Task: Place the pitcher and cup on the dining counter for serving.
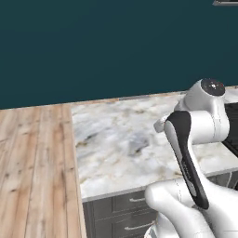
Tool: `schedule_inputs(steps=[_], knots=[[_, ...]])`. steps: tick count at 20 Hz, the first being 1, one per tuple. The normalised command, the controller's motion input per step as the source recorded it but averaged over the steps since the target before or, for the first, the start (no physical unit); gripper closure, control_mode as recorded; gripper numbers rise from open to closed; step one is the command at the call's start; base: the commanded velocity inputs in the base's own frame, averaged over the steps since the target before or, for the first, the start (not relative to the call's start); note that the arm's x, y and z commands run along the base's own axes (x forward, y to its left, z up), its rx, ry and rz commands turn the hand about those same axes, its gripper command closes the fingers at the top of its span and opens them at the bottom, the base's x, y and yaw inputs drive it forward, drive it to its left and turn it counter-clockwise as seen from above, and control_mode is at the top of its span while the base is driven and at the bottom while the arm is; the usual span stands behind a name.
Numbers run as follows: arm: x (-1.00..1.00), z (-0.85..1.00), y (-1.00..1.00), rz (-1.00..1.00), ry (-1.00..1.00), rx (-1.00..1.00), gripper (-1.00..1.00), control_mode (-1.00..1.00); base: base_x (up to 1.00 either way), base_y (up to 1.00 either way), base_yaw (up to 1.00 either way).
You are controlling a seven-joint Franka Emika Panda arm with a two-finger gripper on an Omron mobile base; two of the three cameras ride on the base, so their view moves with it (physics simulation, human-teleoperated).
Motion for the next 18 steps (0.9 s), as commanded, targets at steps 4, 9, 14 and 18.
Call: schedule_inputs(steps=[4,9,14,18], knots=[[0.87,-0.32,0.05,-0.06,0.32,0.00,1.00,-1.00,0.00,0.00,0.00],[0.61,-0.59,0.00,0.00,0.22,0.00,1.00,-1.00,0.00,0.00,0.00],[0.37,-0.95,0.00,0.00,0.03,0.00,1.00,-1.00,0.00,0.00,0.00],[0.55,-0.81,0.00,0.00,-0.03,0.00,1.00,-1.00,0.00,0.00,0.00]])
